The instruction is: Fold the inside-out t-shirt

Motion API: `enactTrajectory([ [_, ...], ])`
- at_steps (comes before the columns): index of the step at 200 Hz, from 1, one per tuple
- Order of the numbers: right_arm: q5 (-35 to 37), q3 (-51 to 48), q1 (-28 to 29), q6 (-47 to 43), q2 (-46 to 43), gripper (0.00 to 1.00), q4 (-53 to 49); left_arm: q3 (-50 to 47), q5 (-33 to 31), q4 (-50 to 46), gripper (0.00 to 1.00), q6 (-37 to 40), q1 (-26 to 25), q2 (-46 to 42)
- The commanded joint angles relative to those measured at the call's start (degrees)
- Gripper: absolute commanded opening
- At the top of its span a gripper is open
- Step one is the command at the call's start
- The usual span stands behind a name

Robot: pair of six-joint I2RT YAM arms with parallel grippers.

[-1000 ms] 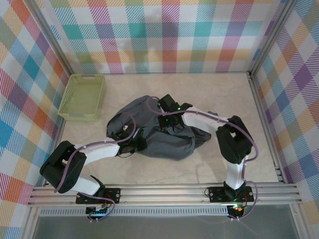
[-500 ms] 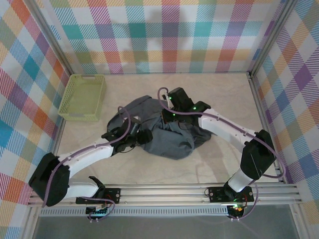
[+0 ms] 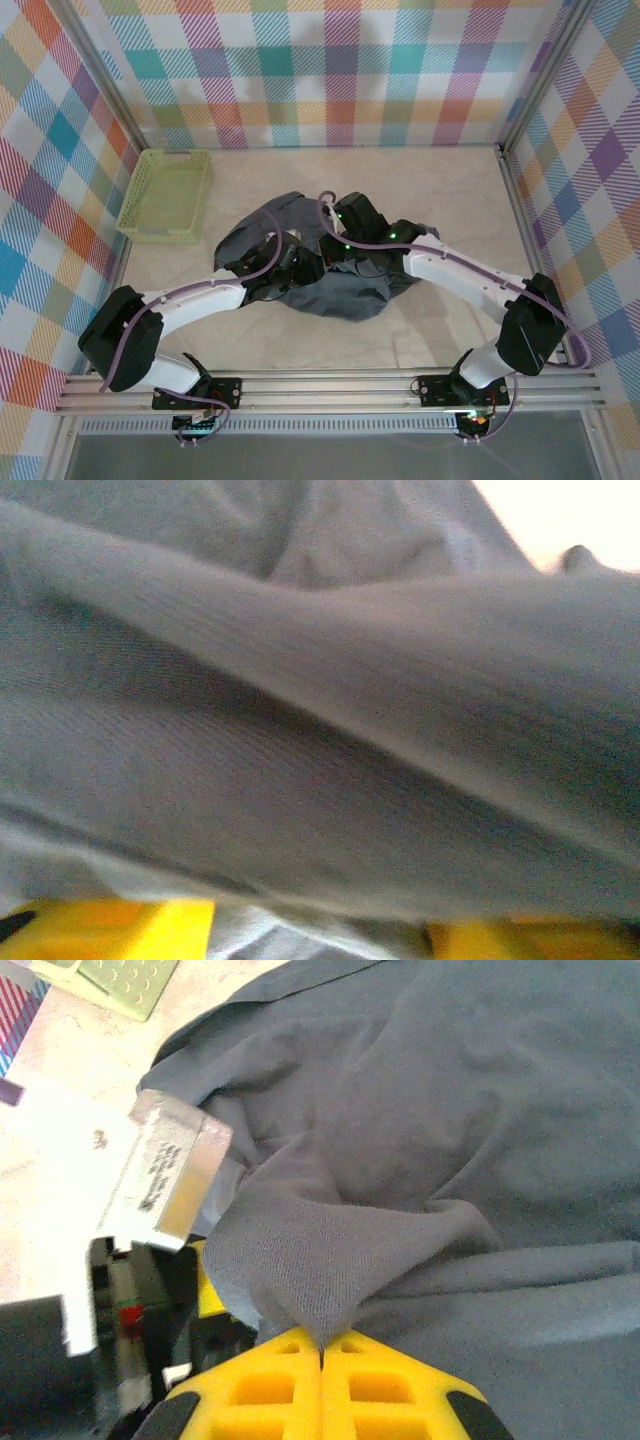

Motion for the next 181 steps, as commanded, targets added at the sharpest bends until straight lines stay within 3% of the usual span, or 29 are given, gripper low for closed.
enactTrajectory([
  [1,1.92,-1.43,0.24,1.98,-3.84,0.0,1.69,1.19,-2.25,1.31,0.44,0.61,0.17,0.96],
  [31,9.51,-0.15,-1.79,2.14,-6.17,0.0,-2.92,-0.3,-3.34,-1.66,0.2,3.19,0.19,-1.31],
  [60,5.36,1.31,-8.47,-0.5,-5.65,0.0,-3.18,-5.53,-2.54,-3.87,0.0,6.42,0.19,-7.28],
  [102,5.48,7.18,-9.61,-8.03,3.41,0.0,-2.84,-14.61,1.45,-3.99,0.0,8.66,-0.91,-18.04],
  [132,9.8,12.11,-9.69,-9.89,12.33,0.0,-2.15,-19.83,-0.84,-4.79,0.01,6.73,-0.97,-25.74],
  [149,8.44,15.94,-9.56,-10.96,17.03,0.0,-3.06,-19.54,-1.82,-6.03,0.02,6.87,-0.68,-26.08],
  [169,10.12,17.88,-8.52,-10.7,18.1,0.36,-5.34,-18.08,-1.36,-4.95,0.02,6.88,-0.47,-23.89],
  [181,11.45,15.83,-7.27,-10.91,15.53,0.5,-5.29,-17.36,-1.71,-4.37,0.02,6.83,-0.41,-22.53],
])
